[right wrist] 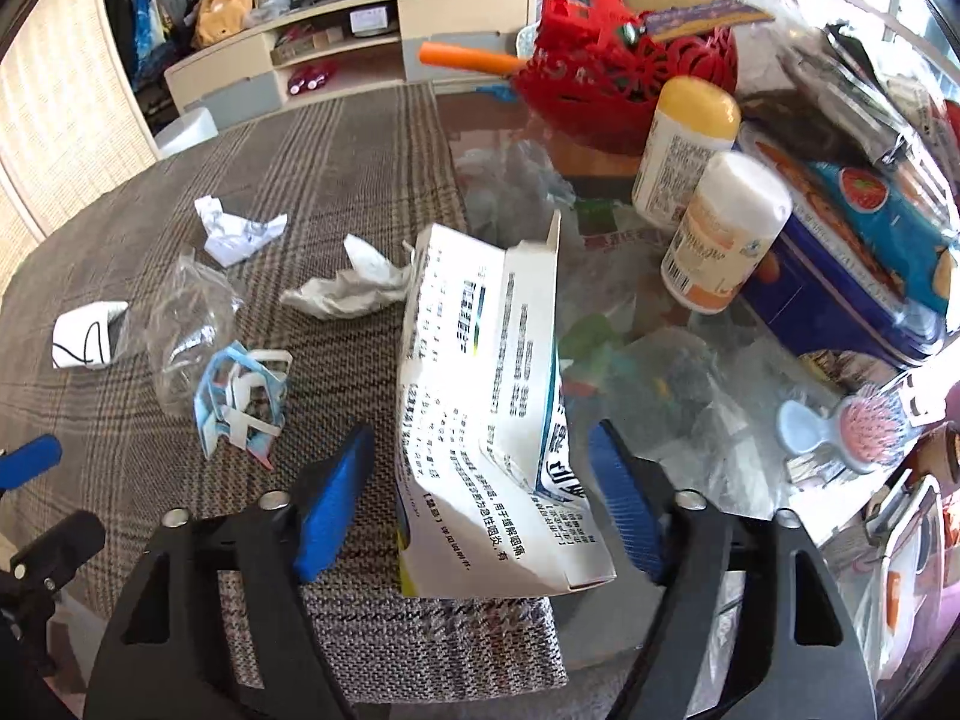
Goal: Collect trash
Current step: 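Grasp the white medicine box with the right gripper while the left grasps the blue-white packet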
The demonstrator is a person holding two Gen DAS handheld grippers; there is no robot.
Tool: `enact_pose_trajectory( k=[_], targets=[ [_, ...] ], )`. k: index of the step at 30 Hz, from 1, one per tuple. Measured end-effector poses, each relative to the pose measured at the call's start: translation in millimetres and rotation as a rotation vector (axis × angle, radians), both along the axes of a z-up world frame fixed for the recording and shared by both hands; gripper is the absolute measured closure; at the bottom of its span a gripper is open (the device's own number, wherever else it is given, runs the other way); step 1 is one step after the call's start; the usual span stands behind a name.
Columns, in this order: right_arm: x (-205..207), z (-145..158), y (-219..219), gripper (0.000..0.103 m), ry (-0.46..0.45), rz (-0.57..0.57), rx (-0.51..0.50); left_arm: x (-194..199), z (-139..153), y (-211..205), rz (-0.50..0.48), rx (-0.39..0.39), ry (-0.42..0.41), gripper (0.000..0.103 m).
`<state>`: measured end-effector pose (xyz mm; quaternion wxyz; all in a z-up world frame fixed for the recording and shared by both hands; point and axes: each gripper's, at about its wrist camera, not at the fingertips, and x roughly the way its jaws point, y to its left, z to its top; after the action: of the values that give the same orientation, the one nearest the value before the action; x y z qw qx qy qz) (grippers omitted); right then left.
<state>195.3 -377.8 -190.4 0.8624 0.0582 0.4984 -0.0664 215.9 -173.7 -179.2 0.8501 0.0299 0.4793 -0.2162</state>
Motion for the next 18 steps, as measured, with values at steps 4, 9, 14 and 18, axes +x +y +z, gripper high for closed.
enact_pose_trajectory(
  k=[4,9,14,18],
  targets=[
    [-4,-2,-4,0.043,-0.011,0.015,0.024,5,-5,-21,-0.042,-0.012,0.020,0.030],
    [-12,11,-16,0.043,-0.079,0.025,0.085,11,-18,-44,-0.094,-0.021,0.050,0.052],
    [-25,33,-23,0.043,-0.143,0.057,0.103,21,-30,-58,-0.103,-0.032,0.066,0.061],
    [-32,39,-26,0.043,-0.151,0.076,0.114,30,-34,-67,-0.094,-0.039,0.057,0.063]
  ],
)
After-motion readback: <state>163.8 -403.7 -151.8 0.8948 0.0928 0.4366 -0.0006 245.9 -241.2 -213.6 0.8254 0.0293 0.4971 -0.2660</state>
